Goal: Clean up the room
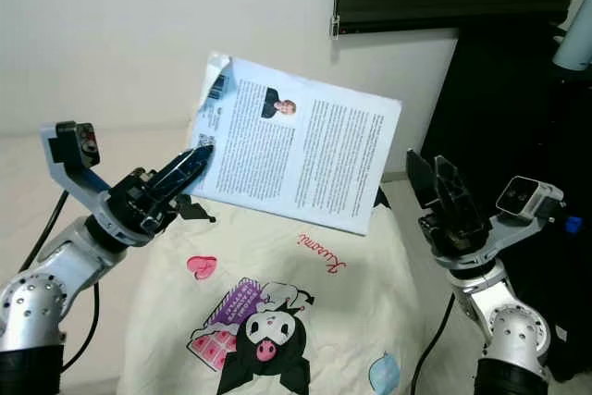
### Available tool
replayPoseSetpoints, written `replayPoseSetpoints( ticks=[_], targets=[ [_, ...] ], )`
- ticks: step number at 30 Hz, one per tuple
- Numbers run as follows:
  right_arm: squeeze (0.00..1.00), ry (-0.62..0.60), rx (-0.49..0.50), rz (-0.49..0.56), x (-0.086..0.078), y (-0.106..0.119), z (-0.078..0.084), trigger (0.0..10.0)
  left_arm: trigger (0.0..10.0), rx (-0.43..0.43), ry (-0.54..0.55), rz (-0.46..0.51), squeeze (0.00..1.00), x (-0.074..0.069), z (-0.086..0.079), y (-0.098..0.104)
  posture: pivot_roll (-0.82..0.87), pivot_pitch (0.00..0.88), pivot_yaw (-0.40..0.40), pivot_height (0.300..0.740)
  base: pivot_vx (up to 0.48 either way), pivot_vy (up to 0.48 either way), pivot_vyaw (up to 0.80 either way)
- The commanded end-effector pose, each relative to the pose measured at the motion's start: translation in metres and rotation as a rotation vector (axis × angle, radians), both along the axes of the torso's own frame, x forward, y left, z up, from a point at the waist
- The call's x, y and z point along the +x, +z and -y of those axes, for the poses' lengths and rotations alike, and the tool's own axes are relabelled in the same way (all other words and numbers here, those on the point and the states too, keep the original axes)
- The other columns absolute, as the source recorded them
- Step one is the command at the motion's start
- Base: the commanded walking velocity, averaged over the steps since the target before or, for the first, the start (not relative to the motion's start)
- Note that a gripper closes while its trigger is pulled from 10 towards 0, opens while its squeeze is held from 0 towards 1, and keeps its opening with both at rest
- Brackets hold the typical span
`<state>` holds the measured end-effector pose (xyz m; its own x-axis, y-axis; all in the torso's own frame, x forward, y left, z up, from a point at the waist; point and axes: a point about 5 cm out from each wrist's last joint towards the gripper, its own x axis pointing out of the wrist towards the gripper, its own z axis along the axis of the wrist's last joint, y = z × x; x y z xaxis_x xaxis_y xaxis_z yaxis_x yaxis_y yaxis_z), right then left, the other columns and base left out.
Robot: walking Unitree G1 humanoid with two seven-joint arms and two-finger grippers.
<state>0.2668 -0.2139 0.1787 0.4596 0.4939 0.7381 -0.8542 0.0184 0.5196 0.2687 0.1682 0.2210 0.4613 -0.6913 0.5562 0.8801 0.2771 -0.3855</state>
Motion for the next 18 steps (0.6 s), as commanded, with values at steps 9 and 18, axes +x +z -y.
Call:
replayPoseSetpoints(
  ticks=[9,18],
  targets=[
    [0.00,0.027,-0.081,-0.083,0.007,-0.011,-0.020,10.0,10.0,-0.007,-0.029,0.032,0.00,-0.004,0.007,0.004,-0.13,0.013,-0.041,0.740,0.000,0.000,0.00],
    [0.00,0.056,-0.097,-0.105,0.004,-0.015,-0.026,10.0,10.0,-0.001,-0.031,0.045,0.00,-0.005,0.006,0.007,-0.13,0.014,-0.040,0.740,0.000,0.000,0.00]
  ],
)
